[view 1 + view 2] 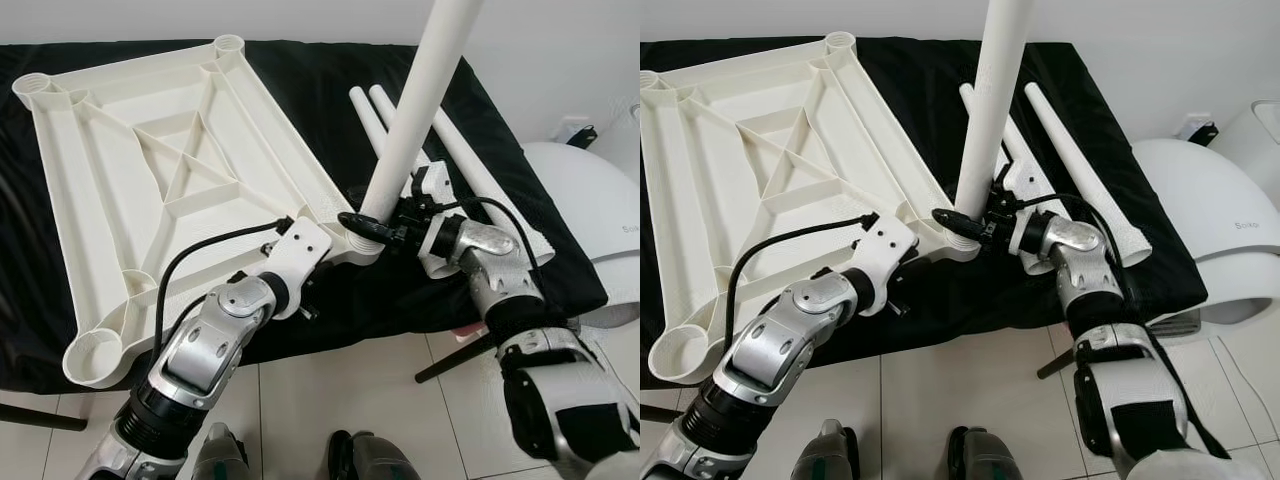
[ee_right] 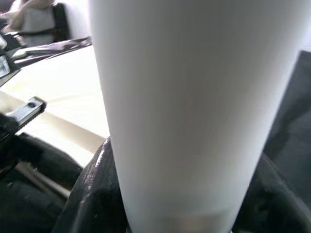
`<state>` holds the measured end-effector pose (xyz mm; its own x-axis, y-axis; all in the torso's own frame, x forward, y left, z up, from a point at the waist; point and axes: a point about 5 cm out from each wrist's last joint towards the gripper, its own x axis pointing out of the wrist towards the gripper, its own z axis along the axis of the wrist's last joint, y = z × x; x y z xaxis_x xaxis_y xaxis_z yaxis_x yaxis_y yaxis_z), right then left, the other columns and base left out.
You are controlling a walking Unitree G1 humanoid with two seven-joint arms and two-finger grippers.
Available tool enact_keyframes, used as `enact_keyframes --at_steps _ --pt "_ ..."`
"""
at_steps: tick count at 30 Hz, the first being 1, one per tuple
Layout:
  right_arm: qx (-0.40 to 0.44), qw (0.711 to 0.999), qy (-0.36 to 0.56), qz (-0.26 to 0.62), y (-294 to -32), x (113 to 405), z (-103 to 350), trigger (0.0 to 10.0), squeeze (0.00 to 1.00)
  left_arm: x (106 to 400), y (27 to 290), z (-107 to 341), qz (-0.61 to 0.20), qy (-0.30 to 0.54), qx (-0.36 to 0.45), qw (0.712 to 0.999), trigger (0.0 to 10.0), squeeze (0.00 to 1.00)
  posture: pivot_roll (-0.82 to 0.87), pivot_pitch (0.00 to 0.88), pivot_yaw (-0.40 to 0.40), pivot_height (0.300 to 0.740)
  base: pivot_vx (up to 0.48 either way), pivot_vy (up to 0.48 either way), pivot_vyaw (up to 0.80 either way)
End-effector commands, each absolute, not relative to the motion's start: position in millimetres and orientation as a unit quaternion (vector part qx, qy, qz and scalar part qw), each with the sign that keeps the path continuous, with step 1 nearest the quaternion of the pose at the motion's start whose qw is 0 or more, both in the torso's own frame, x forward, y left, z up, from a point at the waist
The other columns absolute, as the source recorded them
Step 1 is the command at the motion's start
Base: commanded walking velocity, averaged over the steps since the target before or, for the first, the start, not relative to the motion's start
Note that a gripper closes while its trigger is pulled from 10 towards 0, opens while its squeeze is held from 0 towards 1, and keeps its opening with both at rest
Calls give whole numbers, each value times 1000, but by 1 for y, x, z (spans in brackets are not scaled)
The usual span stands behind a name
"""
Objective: Building children table
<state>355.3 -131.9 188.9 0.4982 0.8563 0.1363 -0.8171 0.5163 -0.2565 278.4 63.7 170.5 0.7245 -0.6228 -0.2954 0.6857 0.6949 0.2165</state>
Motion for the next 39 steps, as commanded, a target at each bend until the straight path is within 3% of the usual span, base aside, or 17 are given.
enact_keyframes --at_steps 1,5,14,25,30,39 --pt "-64 895 -126 423 -148 358 190 0 0 270 56 173 -390 89 152 904 10000 0 46 178 -65 740 0 0 0" --pt "-56 899 -134 414 -144 352 190 0 0 269 56 173 -390 89 151 904 10000 0 44 179 -65 740 0 0 0" --pt "-12 936 -134 326 -130 341 189 0 0 268 55 171 -391 92 148 904 10000 0 43 191 -69 740 0 0 0" --pt "-14 963 -118 242 -110 331 188 0 0 267 57 171 -388 94 148 905 10000 0 51 191 -71 740 0 0 0" --pt "-14 980 -113 164 -96 324 189 0 0 267 56 172 -389 92 148 905 10000 0 53 190 -72 740 0 0 0" --pt "-18 992 -78 101 -83 330 183 0 0 267 53 171 -395 93 147 902 10000 0 48 185 -68 740 0 0 0"
